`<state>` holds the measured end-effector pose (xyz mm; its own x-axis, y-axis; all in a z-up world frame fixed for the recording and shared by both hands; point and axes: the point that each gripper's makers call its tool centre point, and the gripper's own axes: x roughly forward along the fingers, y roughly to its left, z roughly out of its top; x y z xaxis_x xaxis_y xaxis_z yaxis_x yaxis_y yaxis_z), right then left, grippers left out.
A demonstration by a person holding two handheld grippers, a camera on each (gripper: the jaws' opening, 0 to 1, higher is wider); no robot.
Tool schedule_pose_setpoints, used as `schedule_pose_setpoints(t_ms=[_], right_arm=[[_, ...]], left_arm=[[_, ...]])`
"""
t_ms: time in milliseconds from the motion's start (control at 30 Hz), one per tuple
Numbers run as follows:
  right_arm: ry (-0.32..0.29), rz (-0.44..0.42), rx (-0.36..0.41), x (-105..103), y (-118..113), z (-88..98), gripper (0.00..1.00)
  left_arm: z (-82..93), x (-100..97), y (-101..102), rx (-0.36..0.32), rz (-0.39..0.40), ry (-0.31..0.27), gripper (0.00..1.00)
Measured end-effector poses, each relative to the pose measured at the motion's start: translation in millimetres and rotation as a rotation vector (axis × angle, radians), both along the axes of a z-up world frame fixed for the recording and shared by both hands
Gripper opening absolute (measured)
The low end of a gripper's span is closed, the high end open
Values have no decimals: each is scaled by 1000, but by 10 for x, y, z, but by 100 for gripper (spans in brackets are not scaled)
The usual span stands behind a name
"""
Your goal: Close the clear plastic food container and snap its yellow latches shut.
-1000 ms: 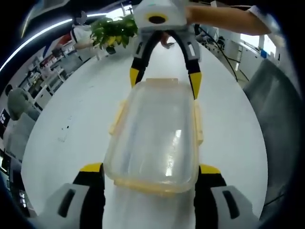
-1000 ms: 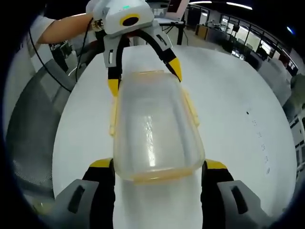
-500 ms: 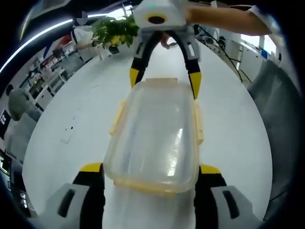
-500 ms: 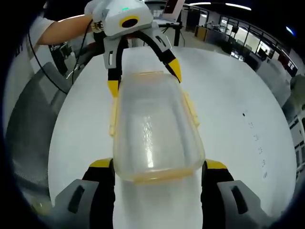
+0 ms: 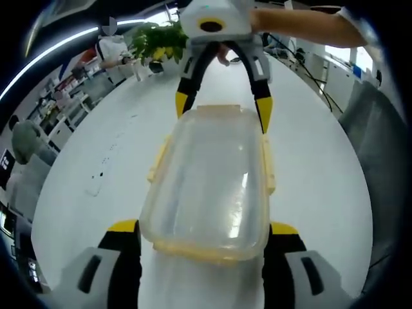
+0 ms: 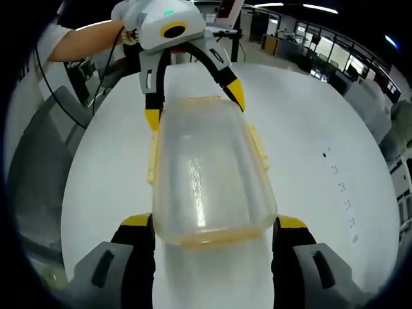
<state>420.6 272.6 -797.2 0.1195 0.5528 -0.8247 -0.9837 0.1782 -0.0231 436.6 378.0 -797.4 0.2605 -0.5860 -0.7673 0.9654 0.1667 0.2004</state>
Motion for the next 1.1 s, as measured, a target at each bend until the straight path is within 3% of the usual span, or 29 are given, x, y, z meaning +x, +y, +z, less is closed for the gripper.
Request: schedule_pose_setpoints(t_ms=[433,700,900,1033,1100], right_arm=[[-2,-3,1,23,-12,-1,71],[-1,-43,-2,30,-49,2,69],[12,-100,55,11,-80,157,72],[-5,-121,75,-17,-106,266,74],[-24,-131,83,-34,-119,328,76]], left_arm=[[3,11,-20,-5,-1,-3,75],[-10,14,-15,26,-1,-30,76],[147,-43,-58,-59,37,-10,80],[232,-40,-21,-88,76,-30,80],[329,-57,-31,-147,117,-28,81]])
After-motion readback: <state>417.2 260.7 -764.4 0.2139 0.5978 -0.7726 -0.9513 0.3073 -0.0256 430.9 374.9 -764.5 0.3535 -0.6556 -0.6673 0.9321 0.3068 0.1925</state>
